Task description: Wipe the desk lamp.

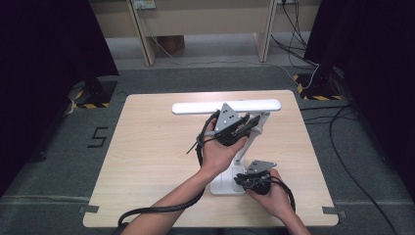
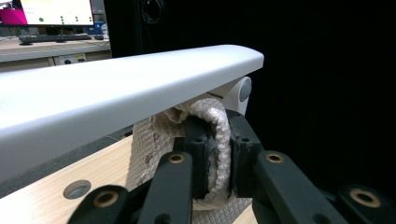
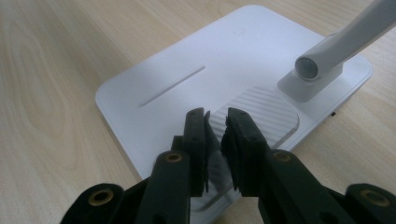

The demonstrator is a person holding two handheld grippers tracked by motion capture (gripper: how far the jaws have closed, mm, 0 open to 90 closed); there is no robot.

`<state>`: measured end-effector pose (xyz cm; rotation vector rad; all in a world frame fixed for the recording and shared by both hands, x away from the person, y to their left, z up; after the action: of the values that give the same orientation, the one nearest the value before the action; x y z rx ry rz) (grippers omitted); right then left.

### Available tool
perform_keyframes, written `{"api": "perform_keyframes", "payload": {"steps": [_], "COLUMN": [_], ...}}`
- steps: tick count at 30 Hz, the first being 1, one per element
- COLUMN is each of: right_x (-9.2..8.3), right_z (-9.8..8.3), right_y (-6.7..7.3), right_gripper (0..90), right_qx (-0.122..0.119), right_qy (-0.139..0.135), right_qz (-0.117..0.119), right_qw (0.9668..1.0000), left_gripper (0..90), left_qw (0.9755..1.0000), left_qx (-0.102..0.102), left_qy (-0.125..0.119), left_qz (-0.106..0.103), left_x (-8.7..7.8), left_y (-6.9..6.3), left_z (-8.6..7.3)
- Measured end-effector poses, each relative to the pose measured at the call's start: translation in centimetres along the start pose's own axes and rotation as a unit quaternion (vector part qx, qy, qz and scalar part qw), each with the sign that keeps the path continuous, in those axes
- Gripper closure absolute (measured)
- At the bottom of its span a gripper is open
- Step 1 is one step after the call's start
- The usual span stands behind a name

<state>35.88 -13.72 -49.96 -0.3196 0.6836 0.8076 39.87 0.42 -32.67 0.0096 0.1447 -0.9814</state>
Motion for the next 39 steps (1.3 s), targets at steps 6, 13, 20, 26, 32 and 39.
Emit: {"api": "perform_keyframes", "payload": {"steps": [6,13,20,26,32,39], "right_x": [-0.01,0.02,0.07,0.16,0.17,0.17], "right_z": [-0.09,-0.11,-0.24,-0.19,-0.20,-0.22], "right_y": [0.05,0.10,0.15,0.25,0.24,0.23], "right_gripper": [80.9,81.2,81.9,82.8,83.1,83.2], "right_qx": [-0.010,-0.015,-0.015,-0.014,-0.013,-0.012], "right_qy": [-0.003,-0.005,-0.012,-0.013,-0.013,-0.014], "right_qz": [-0.005,-0.007,-0.008,-0.006,-0.005,-0.004], "right_qw": [0.9999,0.9998,0.9998,0.9998,0.9998,0.9998], "left_gripper": [80.6,80.9,80.9,80.9,80.8,80.5], "left_qw": [1.0000,1.0000,0.9998,0.9996,0.9995,0.9994], "left_qx": [0.001,0.001,0.006,-0.001,-0.006,-0.007], "left_qy": [0.002,-0.008,-0.018,-0.027,-0.028,-0.031], "left_qz": [0.000,0.002,-0.002,-0.006,-0.008,-0.008], "left_x": [0.11,0.20,0.18,0.16,0.34,0.43], "left_y": [0.06,-0.15,-0.48,-0.58,-0.60,-0.57], "left_z": [0.00,0.03,0.24,0.27,0.23,0.08]}}
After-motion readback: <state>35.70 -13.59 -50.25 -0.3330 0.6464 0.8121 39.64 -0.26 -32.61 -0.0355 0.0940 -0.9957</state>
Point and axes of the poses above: each handheld gripper's, and its own axes: x roughly forward along the jaws, z roughly out of its top, y roughly to its left, the point moved 1 cm from there along x, roughly forward along the jaws, and after that the axes turned 5 degrees about -z, right-handed, at the moved point
